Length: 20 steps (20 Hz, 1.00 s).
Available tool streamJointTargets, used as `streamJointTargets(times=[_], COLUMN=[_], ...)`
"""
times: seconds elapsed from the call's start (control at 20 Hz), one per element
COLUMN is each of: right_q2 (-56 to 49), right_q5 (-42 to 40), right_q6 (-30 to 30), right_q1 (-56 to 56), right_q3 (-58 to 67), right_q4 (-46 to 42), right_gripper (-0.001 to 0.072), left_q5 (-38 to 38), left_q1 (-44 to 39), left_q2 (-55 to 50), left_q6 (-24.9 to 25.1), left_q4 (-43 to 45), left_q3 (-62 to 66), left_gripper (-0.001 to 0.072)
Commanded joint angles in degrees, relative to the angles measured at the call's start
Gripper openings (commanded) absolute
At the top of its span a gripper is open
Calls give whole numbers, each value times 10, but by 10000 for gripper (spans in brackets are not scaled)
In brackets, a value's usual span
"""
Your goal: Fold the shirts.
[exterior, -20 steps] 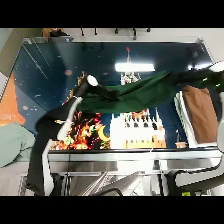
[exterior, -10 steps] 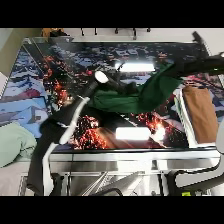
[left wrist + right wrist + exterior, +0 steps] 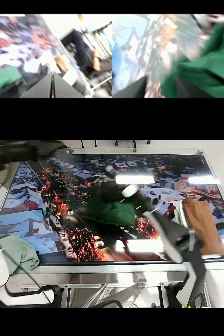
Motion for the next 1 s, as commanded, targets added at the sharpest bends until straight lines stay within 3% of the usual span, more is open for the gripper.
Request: streamJointTargets(times=[0.0,0.15,0.3,0.45,0.5,0.55,0.75,0.8,0.95], right_q2=[-71,-32,36,92,98,96,35,16,-33], right_q5=[-195,-124,-6,110,162,212,343,354,357], right_q6=[-75,-73,-28,127,190,233,243,242,233], right_q1=[99,62,-29,-161,-208,-247,-319,-318,-299], right_q3=[1,1,1,1,1,0,-5,-5,-5], right_q4=[29,6,-20,-157,-207,-237,-245,-242,-221], right_gripper=[475,474,462,477,582,610,612,646,652], left_q5=[-19,-26,-26,-32,-35,-41,-56,-56,-56], left_q1=[72,86,86,86,86,86,86,86,86], left_q2=[79,93,93,93,93,93,93,93,93], left_q6=[38,55,66,70,70,70,70,70,70], left_q4=[-1,-3,-3,-7,-7,-6,-6,-6,-6], left_q3=[-83,-140,-163,-164,-164,-164,-164,-164,-164], left_gripper=[18,18,18,18,18,18,18,17,18])
